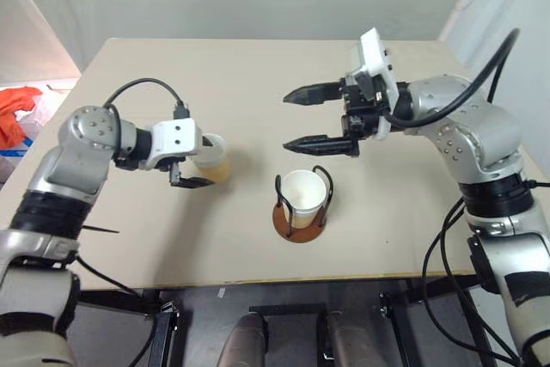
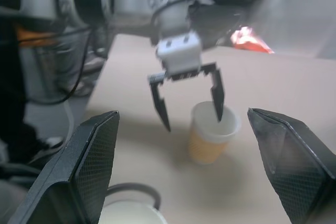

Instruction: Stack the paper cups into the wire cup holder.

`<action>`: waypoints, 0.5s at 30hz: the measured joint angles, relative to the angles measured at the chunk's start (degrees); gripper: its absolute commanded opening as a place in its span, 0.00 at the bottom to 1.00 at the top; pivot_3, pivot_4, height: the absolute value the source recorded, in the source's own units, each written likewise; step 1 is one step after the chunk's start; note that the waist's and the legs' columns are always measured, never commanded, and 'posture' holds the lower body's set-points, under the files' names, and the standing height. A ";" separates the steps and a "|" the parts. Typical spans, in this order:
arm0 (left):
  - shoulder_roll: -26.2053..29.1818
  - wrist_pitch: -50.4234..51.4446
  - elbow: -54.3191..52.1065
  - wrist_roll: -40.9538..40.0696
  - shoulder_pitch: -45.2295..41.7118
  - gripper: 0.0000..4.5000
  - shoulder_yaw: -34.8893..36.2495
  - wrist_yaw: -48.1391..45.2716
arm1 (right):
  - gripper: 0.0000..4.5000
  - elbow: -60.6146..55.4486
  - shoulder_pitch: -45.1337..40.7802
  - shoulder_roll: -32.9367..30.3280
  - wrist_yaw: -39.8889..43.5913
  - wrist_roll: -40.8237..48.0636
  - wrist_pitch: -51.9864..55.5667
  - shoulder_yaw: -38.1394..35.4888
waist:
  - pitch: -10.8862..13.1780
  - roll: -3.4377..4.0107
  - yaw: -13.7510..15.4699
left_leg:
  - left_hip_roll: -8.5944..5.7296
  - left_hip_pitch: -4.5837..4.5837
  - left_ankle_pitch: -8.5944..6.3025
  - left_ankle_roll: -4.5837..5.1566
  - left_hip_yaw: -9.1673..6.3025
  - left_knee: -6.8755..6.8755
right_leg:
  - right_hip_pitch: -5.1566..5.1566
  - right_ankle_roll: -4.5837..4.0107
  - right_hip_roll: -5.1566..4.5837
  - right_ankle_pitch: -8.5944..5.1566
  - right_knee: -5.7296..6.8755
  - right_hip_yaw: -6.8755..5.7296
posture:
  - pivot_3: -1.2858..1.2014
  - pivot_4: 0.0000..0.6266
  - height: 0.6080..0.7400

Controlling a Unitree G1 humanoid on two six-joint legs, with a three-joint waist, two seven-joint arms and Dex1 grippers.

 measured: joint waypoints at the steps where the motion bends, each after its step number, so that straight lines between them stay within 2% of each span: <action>1: -0.43 -1.24 1.28 0.98 -0.57 1.00 -0.77 -0.22 | 0.92 -1.24 0.53 -0.04 -1.02 -0.01 0.93 -0.49 | 0.00 0.00 -0.05 | 0.00 0.01 0.00 0.01 0.01 0.02 | 0.00 0.02 0.00 0.01 0.00 0.01 | 0.52 0.24 1.00; 2: -0.86 -2.21 2.18 2.01 -0.75 1.00 -1.12 -0.52 | 0.92 -2.66 1.31 -0.17 -1.86 0.00 1.83 -0.95 | 0.00 -0.01 -0.10 | 0.00 0.01 0.00 0.01 0.01 0.03 | 0.01 0.06 0.00 0.02 0.00 0.01 | 0.52 0.24 1.00; 5: -1.88 -4.29 4.60 4.18 -0.80 0.88 -2.21 -1.02 | 0.93 -5.97 3.27 -1.03 -3.30 0.07 4.28 -2.00 | 0.00 -0.01 -0.12 | 0.00 0.01 0.00 0.01 0.00 0.08 | 0.02 0.10 0.00 -0.01 0.02 0.01 | 0.52 0.24 1.00; 15: -3.75 -6.49 7.17 5.29 -3.48 0.11 -2.53 -4.95 | 0.93 -9.90 5.11 -3.07 -5.24 0.05 7.26 -3.92 | -0.01 -0.02 -0.05 | -0.01 0.05 0.19 0.25 0.02 0.37 | 0.19 0.19 0.00 0.09 0.04 0.03 | 0.52 0.24 1.00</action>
